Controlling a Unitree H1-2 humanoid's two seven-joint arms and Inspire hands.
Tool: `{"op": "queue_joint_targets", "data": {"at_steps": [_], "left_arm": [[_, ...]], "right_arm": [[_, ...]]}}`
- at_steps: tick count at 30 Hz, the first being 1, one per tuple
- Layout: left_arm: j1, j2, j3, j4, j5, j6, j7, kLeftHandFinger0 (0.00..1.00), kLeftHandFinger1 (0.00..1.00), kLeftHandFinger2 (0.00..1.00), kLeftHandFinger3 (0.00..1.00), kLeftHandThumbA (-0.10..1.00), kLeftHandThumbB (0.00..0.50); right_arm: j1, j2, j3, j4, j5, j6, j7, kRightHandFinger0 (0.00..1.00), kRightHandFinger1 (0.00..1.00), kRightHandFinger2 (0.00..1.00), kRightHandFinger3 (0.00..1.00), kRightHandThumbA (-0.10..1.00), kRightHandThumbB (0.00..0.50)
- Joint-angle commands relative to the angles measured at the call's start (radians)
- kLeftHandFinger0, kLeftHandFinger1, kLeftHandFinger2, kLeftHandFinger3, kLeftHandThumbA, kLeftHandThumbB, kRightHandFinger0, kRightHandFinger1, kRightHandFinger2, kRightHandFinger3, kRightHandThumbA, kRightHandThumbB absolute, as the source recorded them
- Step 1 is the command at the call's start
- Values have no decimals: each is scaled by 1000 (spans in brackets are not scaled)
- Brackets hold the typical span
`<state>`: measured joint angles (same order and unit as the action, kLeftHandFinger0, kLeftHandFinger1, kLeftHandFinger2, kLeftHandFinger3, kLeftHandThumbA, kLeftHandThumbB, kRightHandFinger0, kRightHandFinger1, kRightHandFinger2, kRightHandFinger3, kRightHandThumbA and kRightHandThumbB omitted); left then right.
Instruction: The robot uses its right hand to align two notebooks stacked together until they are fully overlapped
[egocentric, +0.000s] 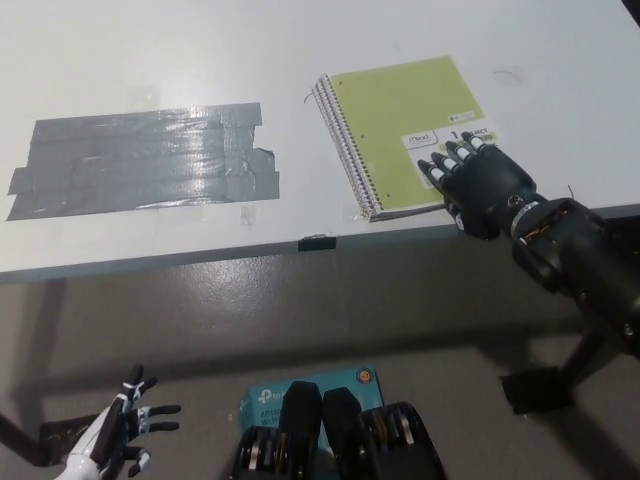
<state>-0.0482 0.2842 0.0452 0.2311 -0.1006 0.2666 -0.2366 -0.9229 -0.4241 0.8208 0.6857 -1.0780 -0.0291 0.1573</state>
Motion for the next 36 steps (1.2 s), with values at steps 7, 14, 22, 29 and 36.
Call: {"op": "queue_joint_targets", "data": {"at_steps": [7, 14, 22, 29, 36], "left_arm": [[53, 23, -12, -23, 10, -21, -14, 721, 701, 717, 1000, 1000, 500], [62, 17, -19, -30, 14, -10, -7, 648, 657, 667, 1000, 1000, 500], [105, 10, -22, -39, 10, -15, -8, 631, 670, 719, 1000, 1000, 500], [133, 7, -29, -25, 5, -34, -12, 690, 698, 726, 1000, 1000, 500], [151, 4, -33, -20, 11, -49, -7, 696, 706, 706, 1000, 1000, 500]], "right_arm": [[2, -38, -77, -97, 33, -4, 119, 1000, 1000, 1000, 1000, 1000, 484], [-56, -18, -147, -170, 72, 24, 224, 1000, 1000, 1000, 1000, 1000, 500], [-109, -5, -197, -197, 60, 35, 235, 1000, 1000, 1000, 1000, 1000, 500], [-176, -12, -233, -172, 57, 19, 219, 1000, 1000, 1000, 1000, 1000, 500], [-259, -96, -294, -214, 77, 6, 253, 1000, 1000, 1000, 1000, 1000, 500]]}}
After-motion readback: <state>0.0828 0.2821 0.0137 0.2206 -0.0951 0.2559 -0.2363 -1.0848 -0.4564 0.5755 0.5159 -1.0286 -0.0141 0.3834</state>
